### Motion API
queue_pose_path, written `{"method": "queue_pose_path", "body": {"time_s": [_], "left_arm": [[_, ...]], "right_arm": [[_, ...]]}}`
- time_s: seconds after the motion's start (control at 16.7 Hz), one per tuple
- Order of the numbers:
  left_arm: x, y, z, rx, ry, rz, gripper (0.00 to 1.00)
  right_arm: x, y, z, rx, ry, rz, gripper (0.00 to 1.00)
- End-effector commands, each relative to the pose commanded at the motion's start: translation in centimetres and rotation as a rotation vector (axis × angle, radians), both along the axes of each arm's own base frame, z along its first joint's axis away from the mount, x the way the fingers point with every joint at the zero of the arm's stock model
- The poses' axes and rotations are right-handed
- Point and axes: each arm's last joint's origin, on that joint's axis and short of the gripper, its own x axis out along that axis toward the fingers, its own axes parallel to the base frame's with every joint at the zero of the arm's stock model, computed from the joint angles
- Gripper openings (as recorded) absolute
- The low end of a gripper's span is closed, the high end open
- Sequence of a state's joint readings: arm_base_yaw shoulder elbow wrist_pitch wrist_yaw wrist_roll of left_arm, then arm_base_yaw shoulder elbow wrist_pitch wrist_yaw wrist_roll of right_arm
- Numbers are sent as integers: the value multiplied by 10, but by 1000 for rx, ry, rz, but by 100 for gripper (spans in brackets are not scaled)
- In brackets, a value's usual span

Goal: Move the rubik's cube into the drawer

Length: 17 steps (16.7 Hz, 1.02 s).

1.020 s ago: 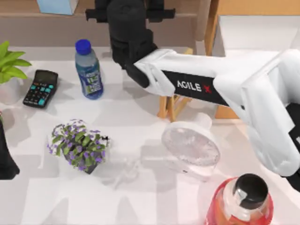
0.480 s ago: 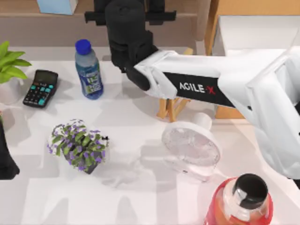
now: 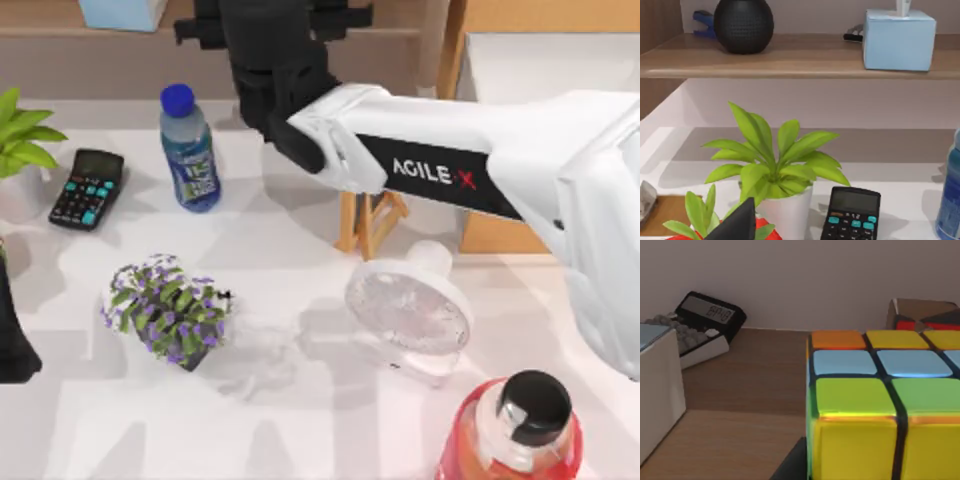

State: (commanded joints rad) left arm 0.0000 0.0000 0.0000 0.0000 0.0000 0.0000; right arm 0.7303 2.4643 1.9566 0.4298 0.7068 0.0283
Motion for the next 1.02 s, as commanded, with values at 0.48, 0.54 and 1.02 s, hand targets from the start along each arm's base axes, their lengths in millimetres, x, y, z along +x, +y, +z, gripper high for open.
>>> {"method": "queue_pose_path", "body": {"time_s": [0.48,0.54,1.02], "left_arm": [[0,0,0,0,0,0,100],[0,0,0,0,0,0,100],[0,0,0,0,0,0,100]], "right_arm": [[-19,-29,61,-149,318,203,0],[-21,-37,69,-167,374,223,0],[-26,-138,107,-212,869,224,0]]}}
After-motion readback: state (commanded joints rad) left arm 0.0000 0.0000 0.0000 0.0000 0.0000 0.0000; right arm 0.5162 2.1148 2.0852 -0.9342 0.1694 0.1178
